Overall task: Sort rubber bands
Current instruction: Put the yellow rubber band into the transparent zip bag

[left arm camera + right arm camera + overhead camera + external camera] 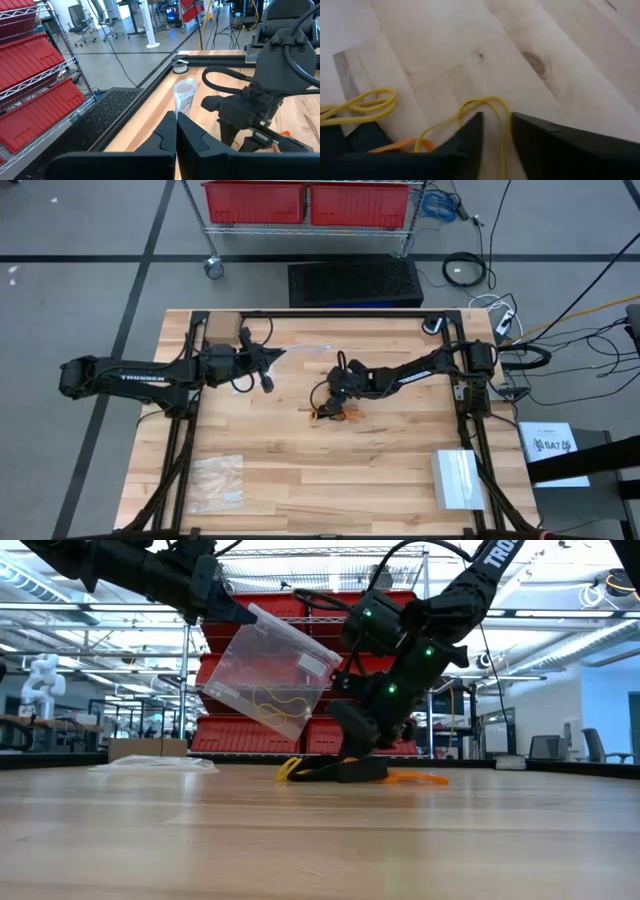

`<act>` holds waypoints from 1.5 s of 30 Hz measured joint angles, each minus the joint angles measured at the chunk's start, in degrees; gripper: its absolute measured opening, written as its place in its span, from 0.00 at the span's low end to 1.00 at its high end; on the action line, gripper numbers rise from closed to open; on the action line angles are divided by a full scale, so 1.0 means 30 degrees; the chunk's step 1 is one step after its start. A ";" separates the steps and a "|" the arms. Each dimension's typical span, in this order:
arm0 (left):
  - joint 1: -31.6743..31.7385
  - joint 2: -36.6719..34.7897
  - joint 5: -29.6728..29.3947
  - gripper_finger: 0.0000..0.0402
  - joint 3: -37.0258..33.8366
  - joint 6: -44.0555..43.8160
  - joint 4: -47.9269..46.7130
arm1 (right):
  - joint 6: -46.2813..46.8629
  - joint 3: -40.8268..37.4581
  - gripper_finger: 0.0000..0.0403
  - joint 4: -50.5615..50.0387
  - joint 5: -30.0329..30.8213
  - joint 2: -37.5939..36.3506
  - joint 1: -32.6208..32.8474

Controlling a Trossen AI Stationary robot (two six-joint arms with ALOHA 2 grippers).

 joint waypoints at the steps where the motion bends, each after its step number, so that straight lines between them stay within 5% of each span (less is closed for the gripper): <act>1: 0.0000 -0.0001 0.0000 0.00 0.0000 0.0000 0.0000 | -0.0268 0.0000 0.12 0.0000 -0.0265 -0.0002 -0.0065; 4: 0.0000 0.0006 0.0008 0.00 0.0000 0.0000 0.0000 | -0.0799 0.0000 0.02 0.0006 -0.0433 -0.0015 -0.0107; 16: 0.0000 -0.0001 0.0030 0.00 0.0000 0.0005 -0.0015 | -0.2754 0.2305 0.00 -0.2104 -0.0520 -0.1183 0.0606; 31: 0.0007 0.0006 0.0037 0.00 0.0005 0.0015 -0.0179 | -0.7670 0.8890 0.00 -0.7644 0.4106 -0.2678 0.2260; 45: 0.0000 0.0002 0.1190 0.00 0.0007 0.0015 -0.0299 | -1.1796 1.0163 0.00 -0.7272 0.7388 -0.4597 0.2408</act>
